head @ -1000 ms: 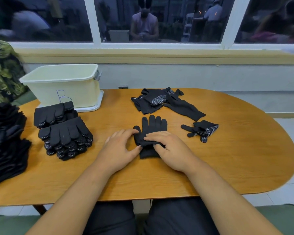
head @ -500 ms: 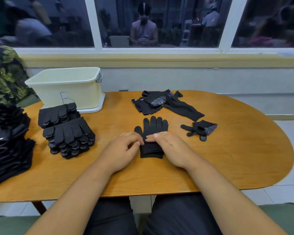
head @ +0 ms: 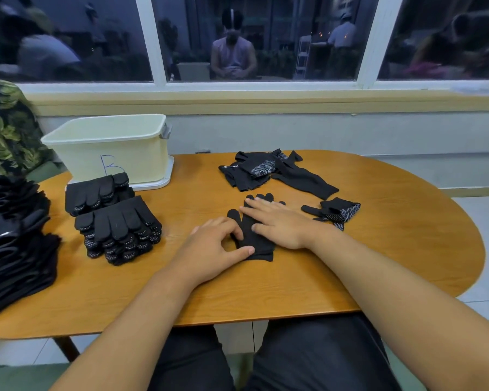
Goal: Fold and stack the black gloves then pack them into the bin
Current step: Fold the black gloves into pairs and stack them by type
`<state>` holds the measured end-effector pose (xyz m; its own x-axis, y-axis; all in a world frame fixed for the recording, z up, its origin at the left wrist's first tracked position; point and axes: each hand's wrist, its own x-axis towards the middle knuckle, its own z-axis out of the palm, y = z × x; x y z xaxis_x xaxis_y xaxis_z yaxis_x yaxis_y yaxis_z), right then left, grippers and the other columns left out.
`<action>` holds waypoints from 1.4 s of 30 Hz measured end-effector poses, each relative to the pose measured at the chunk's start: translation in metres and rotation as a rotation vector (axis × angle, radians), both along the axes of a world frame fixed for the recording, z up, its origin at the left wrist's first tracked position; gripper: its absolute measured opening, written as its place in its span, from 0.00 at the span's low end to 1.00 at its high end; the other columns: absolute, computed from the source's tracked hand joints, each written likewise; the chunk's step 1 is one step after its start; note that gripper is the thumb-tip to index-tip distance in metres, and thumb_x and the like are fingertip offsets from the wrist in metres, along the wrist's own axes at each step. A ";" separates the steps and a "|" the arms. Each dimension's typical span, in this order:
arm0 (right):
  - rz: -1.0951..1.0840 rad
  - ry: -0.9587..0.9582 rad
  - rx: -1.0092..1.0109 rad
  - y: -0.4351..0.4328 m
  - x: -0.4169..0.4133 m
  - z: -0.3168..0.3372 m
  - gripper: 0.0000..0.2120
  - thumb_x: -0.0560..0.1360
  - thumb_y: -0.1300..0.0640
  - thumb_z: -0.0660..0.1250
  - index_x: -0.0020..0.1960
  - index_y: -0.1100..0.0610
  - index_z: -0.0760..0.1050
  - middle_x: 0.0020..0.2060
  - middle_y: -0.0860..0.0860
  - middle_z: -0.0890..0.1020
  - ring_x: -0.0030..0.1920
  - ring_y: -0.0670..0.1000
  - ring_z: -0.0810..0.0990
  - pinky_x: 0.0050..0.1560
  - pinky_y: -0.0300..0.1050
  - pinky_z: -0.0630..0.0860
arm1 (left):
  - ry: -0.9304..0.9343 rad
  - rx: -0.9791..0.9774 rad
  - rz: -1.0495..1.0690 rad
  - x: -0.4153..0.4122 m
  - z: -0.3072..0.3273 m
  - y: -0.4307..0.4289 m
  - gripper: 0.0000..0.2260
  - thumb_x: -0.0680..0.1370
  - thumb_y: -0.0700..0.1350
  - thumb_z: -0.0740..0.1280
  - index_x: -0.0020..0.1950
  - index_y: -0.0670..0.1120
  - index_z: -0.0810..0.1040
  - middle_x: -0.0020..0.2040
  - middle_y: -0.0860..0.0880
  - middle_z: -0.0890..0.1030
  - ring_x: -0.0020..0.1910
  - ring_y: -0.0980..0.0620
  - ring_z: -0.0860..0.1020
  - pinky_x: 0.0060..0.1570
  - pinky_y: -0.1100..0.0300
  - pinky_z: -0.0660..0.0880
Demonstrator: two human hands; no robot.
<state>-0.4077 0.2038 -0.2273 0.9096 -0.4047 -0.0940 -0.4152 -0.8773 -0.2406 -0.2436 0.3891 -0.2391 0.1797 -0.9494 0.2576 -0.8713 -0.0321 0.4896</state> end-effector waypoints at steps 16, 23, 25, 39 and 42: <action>-0.227 -0.658 0.083 0.031 -0.048 -0.008 0.15 0.80 0.64 0.66 0.53 0.46 0.85 0.52 0.39 0.81 0.58 0.43 0.78 0.60 0.48 0.77 | 0.209 -0.040 -0.046 0.005 0.002 0.008 0.09 0.78 0.56 0.74 0.56 0.60 0.79 0.56 0.63 0.78 0.62 0.61 0.75 0.67 0.51 0.74; -0.133 -0.554 0.079 0.060 -0.070 -0.010 0.10 0.78 0.54 0.70 0.57 0.42 0.83 0.52 0.35 0.77 0.59 0.42 0.75 0.57 0.42 0.74 | 0.144 0.000 0.031 0.003 -0.001 0.005 0.15 0.76 0.55 0.76 0.59 0.60 0.75 0.55 0.63 0.76 0.60 0.65 0.73 0.64 0.56 0.75; -0.121 -0.523 0.035 0.061 -0.069 -0.010 0.09 0.78 0.50 0.70 0.57 0.42 0.83 0.51 0.34 0.76 0.57 0.40 0.74 0.53 0.41 0.71 | 0.148 -0.003 0.043 0.003 -0.001 0.005 0.16 0.75 0.56 0.76 0.60 0.60 0.75 0.55 0.63 0.76 0.60 0.65 0.72 0.64 0.56 0.75; -0.128 -0.496 -0.056 0.063 -0.066 -0.009 0.08 0.83 0.43 0.69 0.55 0.39 0.87 0.50 0.34 0.79 0.54 0.34 0.71 0.55 0.42 0.68 | 0.035 -0.019 -0.025 0.000 0.002 0.006 0.16 0.76 0.58 0.74 0.62 0.61 0.75 0.57 0.63 0.73 0.62 0.58 0.70 0.66 0.51 0.72; -0.130 -0.482 -0.066 0.064 -0.064 -0.009 0.08 0.83 0.43 0.67 0.55 0.40 0.85 0.50 0.34 0.79 0.54 0.34 0.72 0.55 0.42 0.68 | 0.023 -0.009 -0.024 -0.001 0.003 0.005 0.15 0.77 0.58 0.74 0.61 0.62 0.76 0.57 0.64 0.72 0.62 0.59 0.69 0.66 0.52 0.71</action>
